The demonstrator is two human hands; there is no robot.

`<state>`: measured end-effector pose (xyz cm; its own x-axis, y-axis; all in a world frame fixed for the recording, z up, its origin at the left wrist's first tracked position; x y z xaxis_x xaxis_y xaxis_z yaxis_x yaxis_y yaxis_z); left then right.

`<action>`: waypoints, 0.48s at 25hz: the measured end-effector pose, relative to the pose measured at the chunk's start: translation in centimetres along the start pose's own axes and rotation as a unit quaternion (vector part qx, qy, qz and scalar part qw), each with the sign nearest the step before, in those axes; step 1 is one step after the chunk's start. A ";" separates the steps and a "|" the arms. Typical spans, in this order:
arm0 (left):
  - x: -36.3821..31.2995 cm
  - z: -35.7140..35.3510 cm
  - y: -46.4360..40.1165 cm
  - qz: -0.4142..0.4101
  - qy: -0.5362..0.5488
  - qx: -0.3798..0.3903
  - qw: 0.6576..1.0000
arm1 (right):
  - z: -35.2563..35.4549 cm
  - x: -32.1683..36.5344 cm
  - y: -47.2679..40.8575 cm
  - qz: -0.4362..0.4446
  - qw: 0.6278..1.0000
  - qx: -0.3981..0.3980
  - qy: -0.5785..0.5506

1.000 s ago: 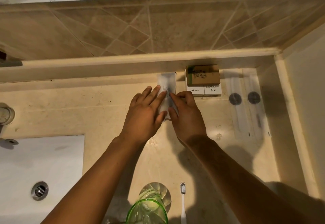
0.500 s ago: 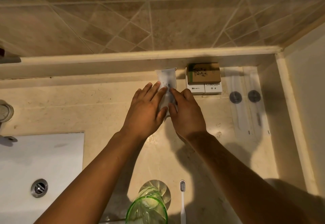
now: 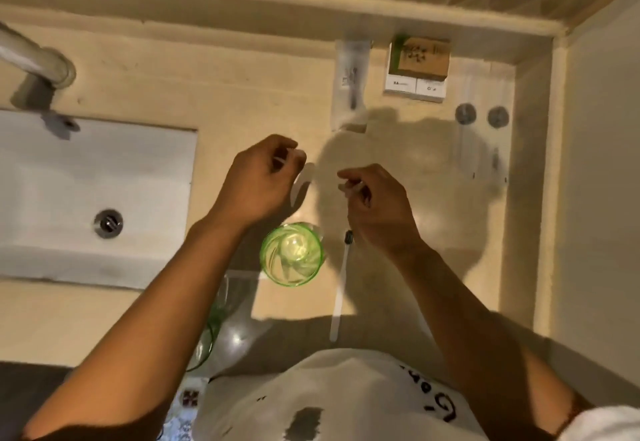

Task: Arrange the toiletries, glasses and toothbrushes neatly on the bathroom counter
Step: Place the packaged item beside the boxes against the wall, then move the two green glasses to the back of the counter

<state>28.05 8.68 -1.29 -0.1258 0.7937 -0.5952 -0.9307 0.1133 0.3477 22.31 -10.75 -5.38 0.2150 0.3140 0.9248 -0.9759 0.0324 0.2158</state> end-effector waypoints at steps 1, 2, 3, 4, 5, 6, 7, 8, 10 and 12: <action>0.8 0.0 1.7 0.025 0.007 0.010 1.000 | -0.5 0.0 1.4 0.005 1.000 0.028 -0.002; 1.6 -0.3 3.3 0.055 0.016 0.030 0.998 | -1.2 -0.1 2.7 0.009 0.998 0.065 0.011; 2.3 -0.7 4.7 0.087 0.028 0.054 0.994 | -1.9 -0.2 3.8 0.010 0.993 0.110 0.029; 2.9 -1.2 5.8 0.112 0.037 0.077 0.990 | -2.7 -0.5 4.9 0.004 0.987 0.155 0.043; 3.4 -1.7 7.0 0.128 0.039 0.095 0.986 | -3.7 -0.6 6.0 -0.005 0.980 0.193 0.048; 3.7 -2.1 8.0 0.133 0.035 0.106 0.985 | -4.6 -0.5 7.0 -0.014 0.974 0.218 0.050; 4.0 -2.5 8.8 0.137 0.028 0.112 0.984 | -5.3 -0.5 7.6 -0.025 0.972 0.229 0.047; 4.1 -2.9 9.3 0.138 0.031 0.119 0.983 | -5.8 -0.6 8.0 -0.037 0.973 0.223 0.039; 4.4 -3.4 10.4 0.154 0.129 0.111 0.973 | -6.5 -0.1 8.3 -0.038 0.981 0.186 0.030; 4.6 -3.6 10.8 0.180 0.202 0.104 0.957 | -6.9 0.3 8.1 -0.034 0.986 0.161 0.028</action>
<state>16.13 11.38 -2.91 -0.5880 0.5116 -0.6265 -0.7187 0.0250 0.6949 14.22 -3.84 -5.55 0.2677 0.3737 0.8881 -0.8952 -0.2443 0.3727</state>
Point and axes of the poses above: each hand's wrist, its own y-axis away from the middle knuckle, its own z-axis out of the back of the hand, x = y × z, the point moved 8 cm from there along -y, towards the middle knuckle, and after that the axes turned 11 degrees about -y, right-handed, at the moved point
